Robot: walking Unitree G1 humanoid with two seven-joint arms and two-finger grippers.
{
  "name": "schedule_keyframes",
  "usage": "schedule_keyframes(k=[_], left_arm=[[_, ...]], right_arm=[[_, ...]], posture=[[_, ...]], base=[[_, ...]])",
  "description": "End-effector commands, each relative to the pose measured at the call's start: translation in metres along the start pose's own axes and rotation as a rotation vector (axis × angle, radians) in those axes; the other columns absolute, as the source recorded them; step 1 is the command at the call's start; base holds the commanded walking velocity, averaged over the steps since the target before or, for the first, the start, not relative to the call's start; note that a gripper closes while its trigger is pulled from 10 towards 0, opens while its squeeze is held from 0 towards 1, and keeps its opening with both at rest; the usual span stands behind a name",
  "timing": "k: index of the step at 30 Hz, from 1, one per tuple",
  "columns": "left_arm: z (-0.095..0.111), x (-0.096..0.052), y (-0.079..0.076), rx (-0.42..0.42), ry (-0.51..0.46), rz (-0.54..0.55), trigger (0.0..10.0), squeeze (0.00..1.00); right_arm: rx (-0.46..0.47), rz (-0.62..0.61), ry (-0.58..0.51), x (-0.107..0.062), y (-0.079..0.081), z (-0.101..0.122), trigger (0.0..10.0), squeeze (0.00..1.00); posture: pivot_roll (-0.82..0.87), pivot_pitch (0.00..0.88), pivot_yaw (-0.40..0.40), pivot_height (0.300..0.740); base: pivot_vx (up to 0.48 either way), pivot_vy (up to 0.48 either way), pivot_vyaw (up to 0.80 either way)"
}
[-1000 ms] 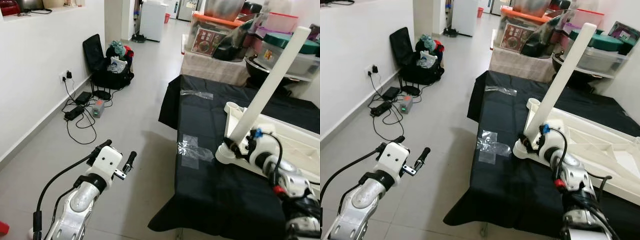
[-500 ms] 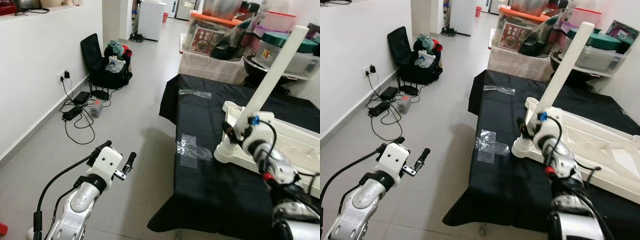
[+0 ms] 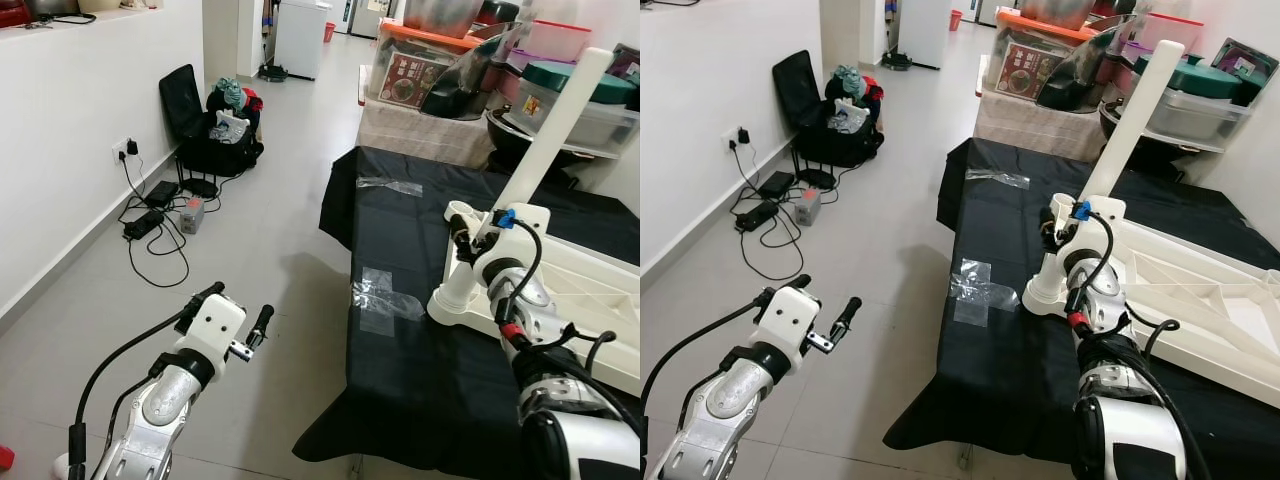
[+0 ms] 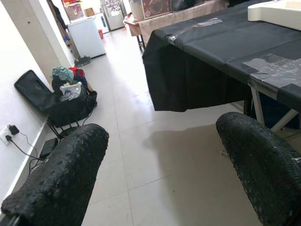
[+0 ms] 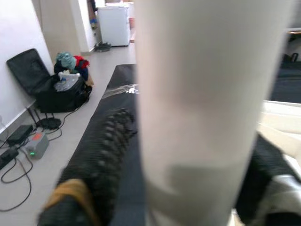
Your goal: Building children table
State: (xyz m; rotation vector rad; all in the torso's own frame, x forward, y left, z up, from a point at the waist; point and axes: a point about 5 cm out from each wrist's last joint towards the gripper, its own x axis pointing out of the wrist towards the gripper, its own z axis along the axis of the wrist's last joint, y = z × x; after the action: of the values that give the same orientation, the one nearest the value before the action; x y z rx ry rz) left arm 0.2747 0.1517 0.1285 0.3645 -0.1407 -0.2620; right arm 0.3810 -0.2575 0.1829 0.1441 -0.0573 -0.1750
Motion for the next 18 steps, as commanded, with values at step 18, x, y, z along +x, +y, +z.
schedule_keyframes(k=[18], left_arm=[[0.002, 0.003, 0.002, -0.017, 0.0, 0.018, 10.0, 0.0]], right_arm=[[-0.065, 0.165, -0.133, -0.021, 0.028, -0.008, 0.0, 0.0]], posture=[[0.1, 0.0, -0.154, 0.74]], base=[[0.224, 0.0, 0.0]])
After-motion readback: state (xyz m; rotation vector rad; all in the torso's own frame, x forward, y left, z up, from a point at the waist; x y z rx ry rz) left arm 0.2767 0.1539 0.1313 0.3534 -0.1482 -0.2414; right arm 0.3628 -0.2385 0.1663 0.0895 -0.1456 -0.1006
